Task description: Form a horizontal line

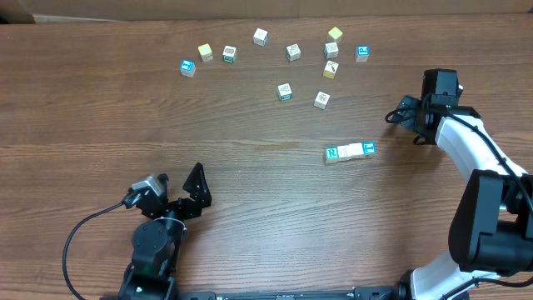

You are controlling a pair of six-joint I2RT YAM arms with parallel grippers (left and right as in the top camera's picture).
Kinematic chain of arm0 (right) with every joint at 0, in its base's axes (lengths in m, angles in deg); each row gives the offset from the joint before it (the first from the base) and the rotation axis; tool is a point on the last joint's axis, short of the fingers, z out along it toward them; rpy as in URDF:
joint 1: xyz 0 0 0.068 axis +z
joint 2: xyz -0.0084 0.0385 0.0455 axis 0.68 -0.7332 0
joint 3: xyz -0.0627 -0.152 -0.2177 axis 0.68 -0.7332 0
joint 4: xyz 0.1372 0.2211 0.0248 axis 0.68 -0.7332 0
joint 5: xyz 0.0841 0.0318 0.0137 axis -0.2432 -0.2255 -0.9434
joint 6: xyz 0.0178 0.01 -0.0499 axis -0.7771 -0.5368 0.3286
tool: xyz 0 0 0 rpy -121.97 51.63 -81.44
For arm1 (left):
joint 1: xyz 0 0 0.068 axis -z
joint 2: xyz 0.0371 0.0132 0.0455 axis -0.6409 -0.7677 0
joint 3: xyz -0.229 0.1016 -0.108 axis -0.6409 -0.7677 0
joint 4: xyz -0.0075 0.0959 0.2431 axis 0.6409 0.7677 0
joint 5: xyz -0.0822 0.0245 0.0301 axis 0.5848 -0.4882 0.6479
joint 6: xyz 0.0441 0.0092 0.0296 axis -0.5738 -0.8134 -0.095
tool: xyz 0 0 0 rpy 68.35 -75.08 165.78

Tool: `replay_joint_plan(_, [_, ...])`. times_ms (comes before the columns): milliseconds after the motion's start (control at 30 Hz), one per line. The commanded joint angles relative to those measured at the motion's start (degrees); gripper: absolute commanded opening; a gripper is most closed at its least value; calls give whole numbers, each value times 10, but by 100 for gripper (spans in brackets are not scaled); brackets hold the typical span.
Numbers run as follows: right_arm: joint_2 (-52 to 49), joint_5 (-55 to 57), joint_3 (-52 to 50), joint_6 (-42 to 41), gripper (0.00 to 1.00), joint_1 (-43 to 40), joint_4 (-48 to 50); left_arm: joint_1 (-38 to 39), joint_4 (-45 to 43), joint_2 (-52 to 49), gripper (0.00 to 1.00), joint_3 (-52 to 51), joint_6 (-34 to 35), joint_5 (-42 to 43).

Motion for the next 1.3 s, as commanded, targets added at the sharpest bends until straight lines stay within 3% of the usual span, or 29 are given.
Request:
replay_joint_plan(0, [1,3,7,0,100,-1,4,-16,14,41,100,-4,5,-7])
replay_joint_plan(300, [1,3,7,0,100,-1,4,-65,153,197,100,-4,0,-2])
replay_joint_plan(400, [1,3,7,0,100,-1,4,-82,151,233,100,-4,-32,12])
replay_joint_plan(600, [1,3,7,0,100,-1,4,-92,151,231,100,-4,-70,12])
replay_joint_plan(900, [1,3,7,1,100,-1,4,-92,154,231,100,-4,-220,29])
replay_joint_plan(1267, [1,3,7,0,100,-1,4,-92,153,231,100,-4,-243,27])
